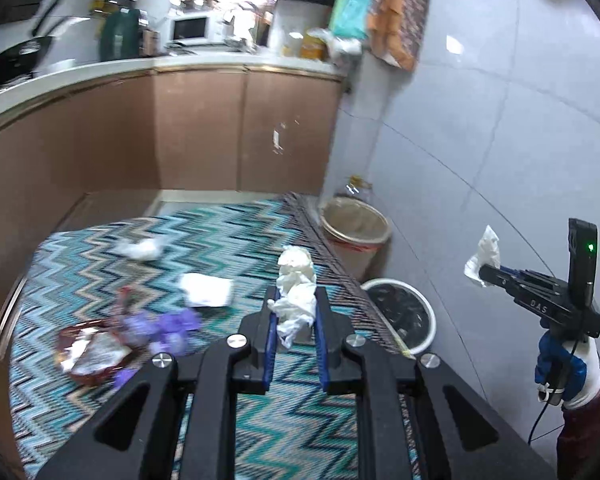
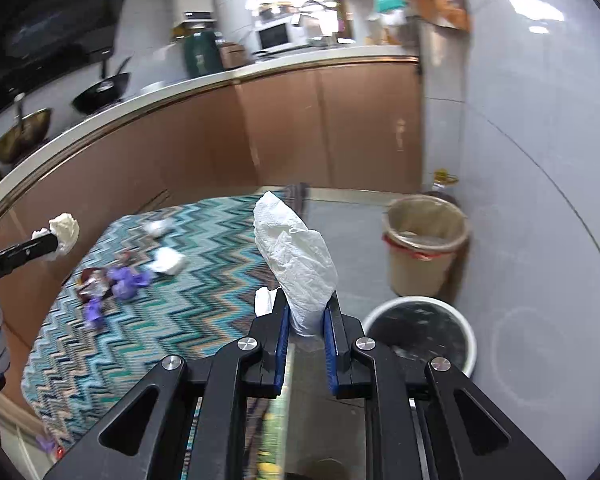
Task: Collect trash
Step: 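Carry both tissues over the white bin and open both grippers to drop them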
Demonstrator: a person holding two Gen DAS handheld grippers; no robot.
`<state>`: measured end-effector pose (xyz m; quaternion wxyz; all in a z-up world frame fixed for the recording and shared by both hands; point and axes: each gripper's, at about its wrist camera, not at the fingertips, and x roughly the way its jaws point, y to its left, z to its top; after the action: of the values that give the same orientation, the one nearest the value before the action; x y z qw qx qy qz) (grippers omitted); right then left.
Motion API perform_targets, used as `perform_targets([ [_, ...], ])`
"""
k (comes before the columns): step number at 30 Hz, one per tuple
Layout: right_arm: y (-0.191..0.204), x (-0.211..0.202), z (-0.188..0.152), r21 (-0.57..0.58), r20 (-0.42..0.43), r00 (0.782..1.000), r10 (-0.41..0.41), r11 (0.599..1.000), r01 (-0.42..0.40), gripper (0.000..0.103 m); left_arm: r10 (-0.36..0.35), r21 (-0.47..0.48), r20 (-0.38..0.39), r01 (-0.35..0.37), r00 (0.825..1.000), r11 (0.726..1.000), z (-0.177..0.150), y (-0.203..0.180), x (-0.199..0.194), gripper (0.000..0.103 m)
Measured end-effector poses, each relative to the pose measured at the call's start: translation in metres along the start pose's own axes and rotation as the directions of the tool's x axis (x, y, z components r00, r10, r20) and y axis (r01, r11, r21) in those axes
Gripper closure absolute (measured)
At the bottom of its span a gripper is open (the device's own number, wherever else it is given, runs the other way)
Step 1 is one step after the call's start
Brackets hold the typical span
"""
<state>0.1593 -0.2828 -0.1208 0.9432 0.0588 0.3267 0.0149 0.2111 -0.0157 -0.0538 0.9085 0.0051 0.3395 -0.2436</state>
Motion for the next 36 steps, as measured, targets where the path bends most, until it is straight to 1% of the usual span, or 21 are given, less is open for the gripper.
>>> perform_targets([
  [3,-0.028,0.01,-0.007,0.045,-0.014,0.999,-0.036,0.998,0.037,0.087,-0.044,0.027,-0.055,0.045,0.998,0.999,0.005,-0.028,0.035,0.088],
  [6,-0.056,0.029,-0.015,0.092,-0.049,0.997,-0.063,0.993,0.068,0.087,-0.085,0.054,-0.122,0.092,0.989,0.994,0.009,-0.06,0.078,0.088],
  [10,-0.09,0.055,-0.026,0.146,-0.097,0.991,-0.094,0.983,0.108,0.085,-0.134,0.077,-0.202,0.152,0.97,0.985,0.015,-0.099,0.133,0.088],
  [14,-0.113,0.079,-0.03,0.17,-0.135,0.984,-0.121,0.975,0.143,0.084,-0.168,0.104,-0.257,0.2,0.952,0.974,0.024,-0.138,0.186,0.087],
  [15,-0.119,0.086,-0.03,0.176,-0.145,0.982,-0.122,0.973,0.147,0.084,-0.178,0.105,-0.275,0.213,0.945,0.971,0.026,-0.148,0.203,0.086],
  [20,-0.14,0.115,-0.033,0.181,-0.194,0.971,-0.143,0.967,0.179,0.082,-0.19,0.107,-0.33,0.237,0.925,0.966,0.027,-0.178,0.26,0.085],
  [22,-0.146,0.124,-0.034,0.184,-0.208,0.966,-0.153,0.964,0.192,0.08,-0.199,0.097,-0.356,0.248,0.913,0.964,0.027,-0.189,0.282,0.085],
  [24,-0.154,0.134,-0.036,0.19,-0.226,0.961,-0.16,0.96,0.204,0.074,-0.198,0.094,-0.375,0.249,0.906,0.964,0.027,-0.196,0.298,0.081],
  [25,-0.157,0.138,-0.037,0.193,-0.231,0.959,-0.164,0.958,0.211,0.066,-0.201,0.087,-0.383,0.252,0.902,0.964,0.026,-0.2,0.307,0.081],
  [26,-0.16,0.142,-0.037,0.195,-0.235,0.957,-0.17,0.956,0.218,0.061,-0.206,0.078,-0.388,0.255,0.898,0.964,0.025,-0.202,0.314,0.08],
  [27,-0.164,0.146,-0.038,0.198,-0.239,0.955,-0.176,0.954,0.226,0.06,-0.213,0.065,-0.394,0.258,0.894,0.964,0.024,-0.205,0.321,0.078],
  [30,-0.171,0.154,-0.041,0.199,-0.257,0.948,-0.188,0.95,0.242,0.06,-0.217,0.056,-0.4,0.26,0.891,0.964,0.023,-0.207,0.334,0.074],
  [36,-0.173,0.155,-0.047,0.2,-0.27,0.942,-0.198,0.946,0.256,0.06,-0.226,0.041,-0.392,0.262,0.892,0.964,0.024,-0.207,0.339,0.073],
])
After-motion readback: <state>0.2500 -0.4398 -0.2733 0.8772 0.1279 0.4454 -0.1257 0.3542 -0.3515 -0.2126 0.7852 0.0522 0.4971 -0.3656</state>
